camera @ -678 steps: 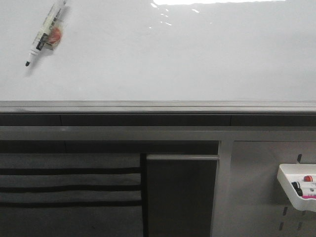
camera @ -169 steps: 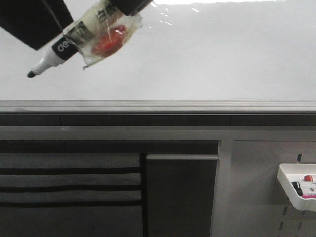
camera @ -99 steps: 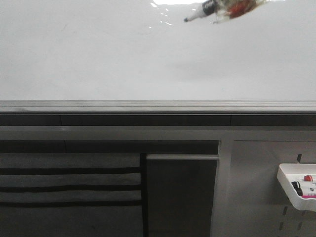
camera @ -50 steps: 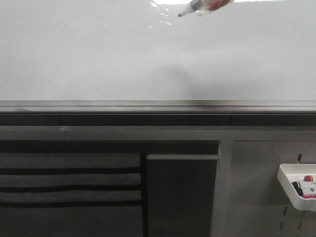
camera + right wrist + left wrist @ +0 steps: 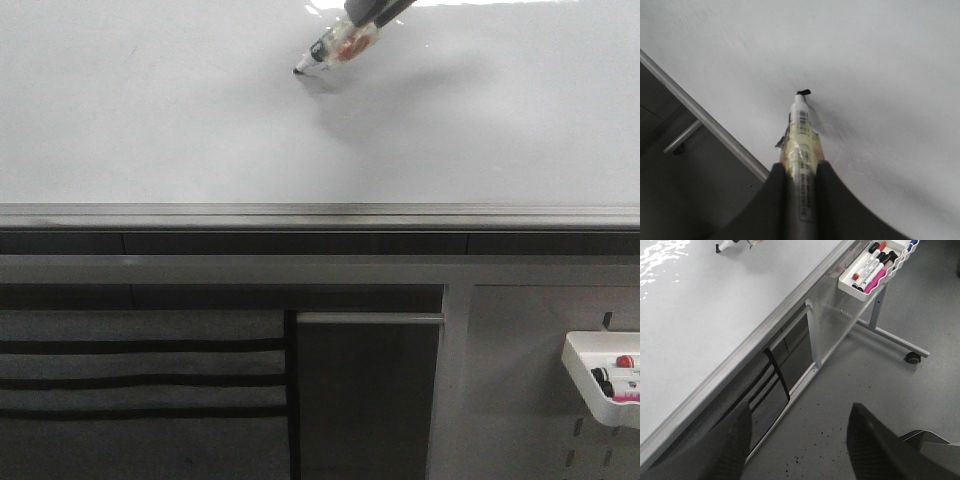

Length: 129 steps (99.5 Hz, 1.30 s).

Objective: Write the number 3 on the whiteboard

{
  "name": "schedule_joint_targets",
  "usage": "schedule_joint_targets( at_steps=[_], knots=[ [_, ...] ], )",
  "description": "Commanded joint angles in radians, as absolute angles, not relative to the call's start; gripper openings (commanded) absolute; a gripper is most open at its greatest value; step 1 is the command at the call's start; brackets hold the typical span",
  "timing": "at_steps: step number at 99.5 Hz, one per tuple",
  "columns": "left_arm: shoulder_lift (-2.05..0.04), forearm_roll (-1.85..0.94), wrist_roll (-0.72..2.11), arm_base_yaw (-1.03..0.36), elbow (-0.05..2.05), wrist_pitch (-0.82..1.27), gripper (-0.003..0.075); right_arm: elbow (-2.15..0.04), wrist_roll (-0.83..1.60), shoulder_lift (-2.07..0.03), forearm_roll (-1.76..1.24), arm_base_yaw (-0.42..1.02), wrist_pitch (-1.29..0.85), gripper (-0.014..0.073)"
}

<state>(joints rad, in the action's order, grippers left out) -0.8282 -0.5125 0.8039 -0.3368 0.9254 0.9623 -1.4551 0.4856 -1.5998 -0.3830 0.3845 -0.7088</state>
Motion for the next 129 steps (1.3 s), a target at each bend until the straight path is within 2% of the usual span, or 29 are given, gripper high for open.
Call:
schedule_joint_targets(
  at_steps=[1,23,24,39,49,60,78,109,129],
  knots=[
    [-0.827,-0.556,0.793,-0.332,0.952,0.906,0.0391,-1.488,0.479,-1.570,-0.348,0.356,-0.651,-0.0047],
    [-0.827,-0.556,0.793,-0.332,0.952,0.906,0.0391,-1.473,0.472,-1.547,-0.351,0.320,-0.768,-0.0047],
    [-0.827,-0.556,0.793,-0.332,0.952,0.906,0.0391,-1.508,0.560,-1.595,-0.411,0.473,-0.795,-0.0047],
    [-0.827,-0.556,0.793,-0.332,0.952,0.906,0.0391,-1.412,0.647,-1.467,-0.453,0.525,-0.891,-0.0047],
    [-0.827,-0.556,0.801,-0.332,0.952,0.887,0.0391,-1.297,0.663,-1.375,-0.453,0.570,-0.834,-0.0047],
    [-0.827,-0.552,0.856,-0.332,0.952,0.740,0.0391,-1.201,0.741,-1.292,-0.453,0.628,-0.810,-0.0047],
    [-0.827,-0.552,0.856,-0.332,0.952,0.586,0.0391,-1.176,0.758,-1.239,-0.453,0.666,-0.799,-0.0047],
    [-0.829,-0.591,0.856,-0.332,0.952,0.565,0.0391,-1.176,0.997,-1.237,-0.453,0.666,-0.632,-0.0047],
    [-0.886,-0.628,0.994,-0.390,0.952,0.683,0.0391,-1.176,1.062,-1.237,-0.453,0.672,-0.636,-0.0047]
  ],
)
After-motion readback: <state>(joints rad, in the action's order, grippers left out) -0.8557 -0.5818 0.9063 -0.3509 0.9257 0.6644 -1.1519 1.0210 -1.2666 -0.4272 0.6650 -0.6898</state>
